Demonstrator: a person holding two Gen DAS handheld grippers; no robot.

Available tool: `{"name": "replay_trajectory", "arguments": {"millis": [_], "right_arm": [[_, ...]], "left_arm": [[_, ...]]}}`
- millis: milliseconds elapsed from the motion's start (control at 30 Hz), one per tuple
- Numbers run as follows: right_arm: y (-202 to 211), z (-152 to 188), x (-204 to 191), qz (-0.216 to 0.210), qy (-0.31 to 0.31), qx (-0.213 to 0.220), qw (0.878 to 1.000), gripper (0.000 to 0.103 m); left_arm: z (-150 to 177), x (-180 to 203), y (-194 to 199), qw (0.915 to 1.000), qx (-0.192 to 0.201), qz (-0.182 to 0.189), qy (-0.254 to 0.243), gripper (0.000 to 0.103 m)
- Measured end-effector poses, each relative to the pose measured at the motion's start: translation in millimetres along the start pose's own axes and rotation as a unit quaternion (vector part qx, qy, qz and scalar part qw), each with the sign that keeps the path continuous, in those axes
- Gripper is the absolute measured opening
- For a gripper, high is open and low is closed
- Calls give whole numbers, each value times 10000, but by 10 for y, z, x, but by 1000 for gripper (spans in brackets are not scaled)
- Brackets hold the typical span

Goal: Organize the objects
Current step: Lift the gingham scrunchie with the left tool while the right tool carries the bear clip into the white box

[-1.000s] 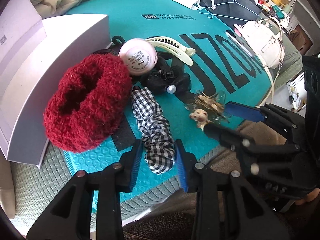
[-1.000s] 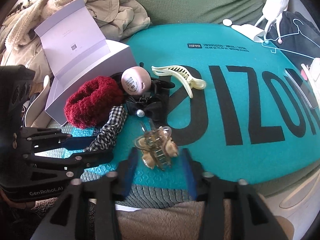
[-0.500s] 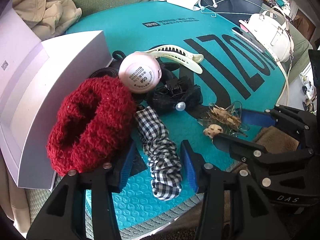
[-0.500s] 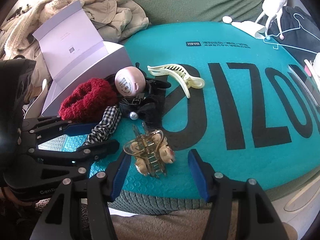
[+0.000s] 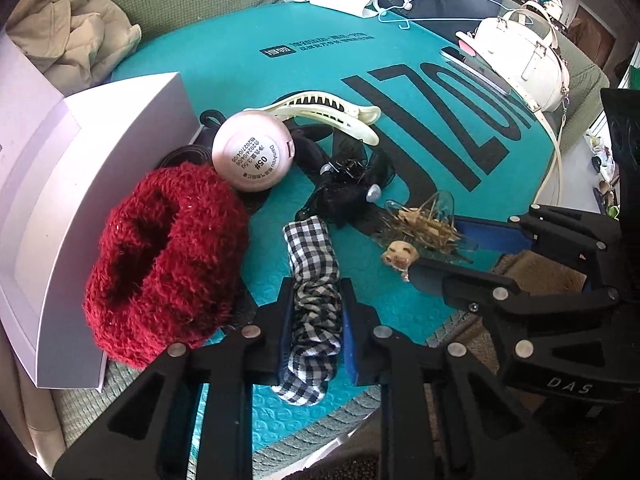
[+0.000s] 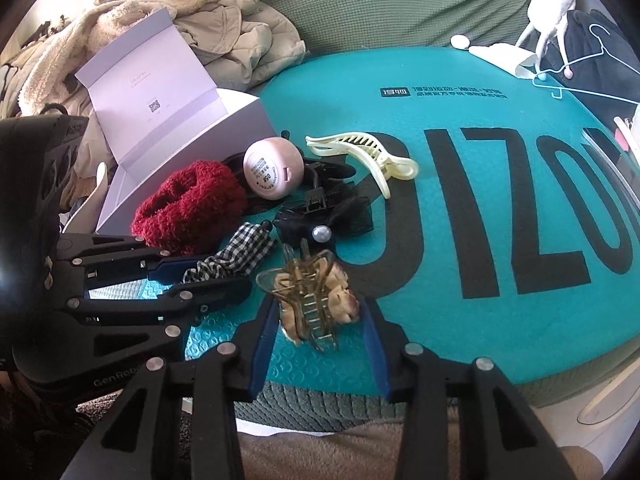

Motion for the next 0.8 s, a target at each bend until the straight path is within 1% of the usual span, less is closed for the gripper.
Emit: {"name": "replay_trajectory", "arguments": {"millis": [167,300,467,667,800], "right_arm": [[27,-22,-3,45,-30,-15,10000,42],[64,-67,-6,82,-84,35,9999,42],[150,-157,3,188,-148,147,9996,42],[129,-164,0,210,-358,199,9989,42],[160,-211,-32,237,-487,391,9978,42]], "left_arm": [[-20,15,85,9999,15,98,-70,19],[-98,20,200,9997,66,193,-163,19],[-252,-14,362,9993,163,195,-270,19],[-363,-76,562,9988,270,214,-354,19],[-424,-120,683,9985,296,195,-411,19]]}}
Point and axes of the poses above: each gripper's, at about its wrist camera, not at the fingertips, and y roughly against the way its jaws point, x to its right, z to its underside, the point moved 10 cm from there along -y, roughly the way its jaws point, and after that the axes turned 15 degrees about y, right-handed, at the moved point
